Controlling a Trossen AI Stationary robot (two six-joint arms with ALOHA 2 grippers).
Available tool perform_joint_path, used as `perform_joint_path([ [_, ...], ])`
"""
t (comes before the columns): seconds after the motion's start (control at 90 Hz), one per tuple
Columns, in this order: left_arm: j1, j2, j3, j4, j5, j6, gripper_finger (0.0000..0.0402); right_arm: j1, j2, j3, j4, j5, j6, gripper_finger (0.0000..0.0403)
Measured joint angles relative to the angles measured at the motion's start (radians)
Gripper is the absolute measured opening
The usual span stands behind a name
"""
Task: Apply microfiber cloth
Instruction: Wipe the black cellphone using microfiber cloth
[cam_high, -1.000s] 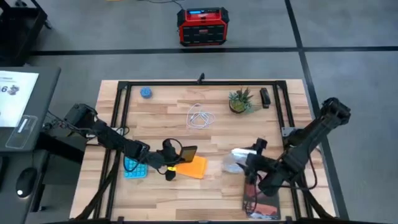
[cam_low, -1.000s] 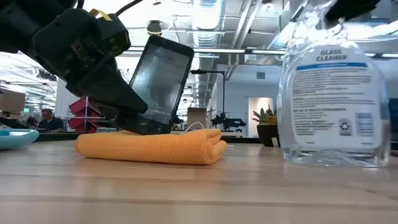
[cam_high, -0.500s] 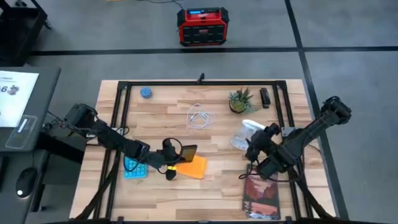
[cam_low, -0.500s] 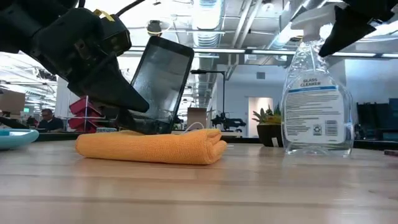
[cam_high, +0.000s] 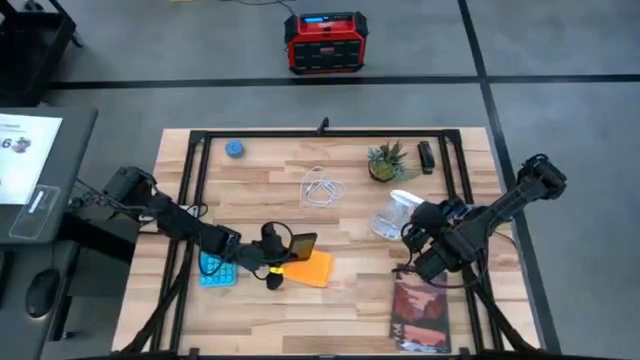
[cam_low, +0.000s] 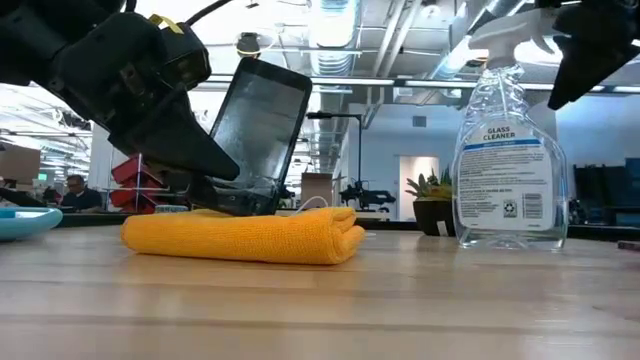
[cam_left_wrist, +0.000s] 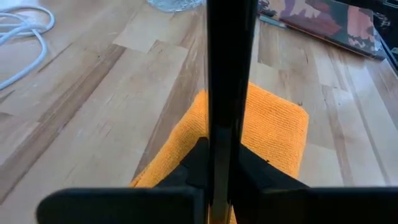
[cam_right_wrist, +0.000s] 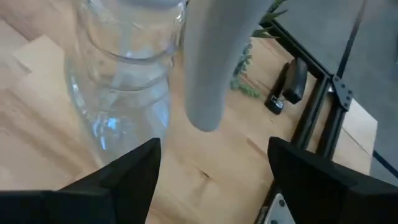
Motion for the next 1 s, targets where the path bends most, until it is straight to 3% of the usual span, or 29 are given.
perform_joint_path([
  [0.133,0.000,0.000,0.000,0.000,0.000,0.000,0.0015,0.027,-0.001,0.000,-0.002,-0.027,-0.030,0.0282],
  [0.311,0.002,0.000,0.000,0.000,0.000,0.000,0.0016,0.052,0.003,-0.003,0.008,-0.290,-0.156,0.0282],
  [0.467,0.004,0.000,0.000,0.001,0.000,0.000,0.0016,0.075,0.003,-0.003,0.069,-0.314,-0.166,0.0282],
  [0.622,0.004,0.000,0.000,0.001,-0.001,0.000,0.0016,0.129,0.002,-0.003,0.275,-0.350,-0.260,0.0282],
  [0.7,0.004,0.000,0.000,0.001,-0.001,0.014,0.0016,0.154,0.002,-0.003,0.410,-0.307,-0.306,0.0282],
  [0.789,0.004,0.000,0.000,0.002,0.005,0.023,0.0016,0.177,0.002,-0.003,0.586,-0.180,-0.387,0.0282],
  [0.911,0.004,0.000,0.023,-0.002,0.010,0.055,0.0016,0.176,0.012,-0.002,0.817,0.004,-0.567,0.0282],
  [1.0,0.004,-0.002,0.048,0.006,0.025,0.108,0.0016,0.155,0.036,-0.002,0.972,0.059,-0.719,0.0282],
])
